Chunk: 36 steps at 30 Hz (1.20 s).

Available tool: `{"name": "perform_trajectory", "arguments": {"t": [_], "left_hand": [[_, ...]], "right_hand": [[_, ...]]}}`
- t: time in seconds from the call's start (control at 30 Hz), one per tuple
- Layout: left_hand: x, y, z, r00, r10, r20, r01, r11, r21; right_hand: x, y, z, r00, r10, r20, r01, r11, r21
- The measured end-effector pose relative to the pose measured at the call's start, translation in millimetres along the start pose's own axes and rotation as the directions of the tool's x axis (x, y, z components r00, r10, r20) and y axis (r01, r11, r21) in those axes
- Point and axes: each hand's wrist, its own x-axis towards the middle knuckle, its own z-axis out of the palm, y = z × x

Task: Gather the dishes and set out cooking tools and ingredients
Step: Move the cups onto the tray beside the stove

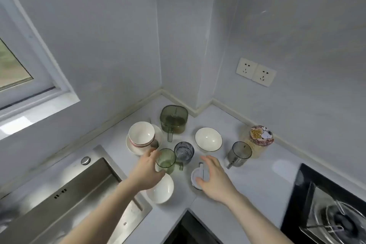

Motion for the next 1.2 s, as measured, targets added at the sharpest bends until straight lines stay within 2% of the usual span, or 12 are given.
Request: {"name": "perform_trajectory", "arguments": {"t": [0.23, 0.4, 0.6, 0.8, 0.93, 1.07, 1.2], "left_hand": [[42, -8, 19, 0.990, -0.074, 0.117, 0.075, 0.997, -0.012], [67, -14, 34, 0.988, -0.068, 0.141, 0.061, 0.997, 0.051], [82, -16, 41, 0.978, -0.066, 0.197, 0.044, 0.992, 0.116], [84, -19, 46, 0.982, -0.073, 0.175, 0.051, 0.991, 0.126], [79, -12, 31, 0.989, -0.065, 0.134, 0.051, 0.993, 0.108], [67, -6, 3, 1.000, 0.004, 0.014, -0.005, 0.998, 0.059], [51, 9, -26, 0.992, 0.097, -0.082, -0.097, 0.995, 0.003]], "right_hand": [[81, -20, 16, 0.997, 0.052, 0.055, -0.044, 0.990, -0.134], [123, -23, 26, 0.982, 0.088, 0.167, -0.028, 0.943, -0.331], [150, -12, 44, 0.966, 0.100, 0.237, 0.017, 0.894, -0.447], [161, -9, 43, 0.987, 0.047, 0.156, 0.028, 0.894, -0.448], [155, -7, 35, 0.993, 0.033, 0.113, 0.014, 0.922, -0.387], [134, -9, 10, 0.999, 0.012, -0.040, -0.021, 0.971, -0.238], [95, -12, -27, 0.976, 0.012, -0.220, -0.033, 0.995, -0.092]]}}
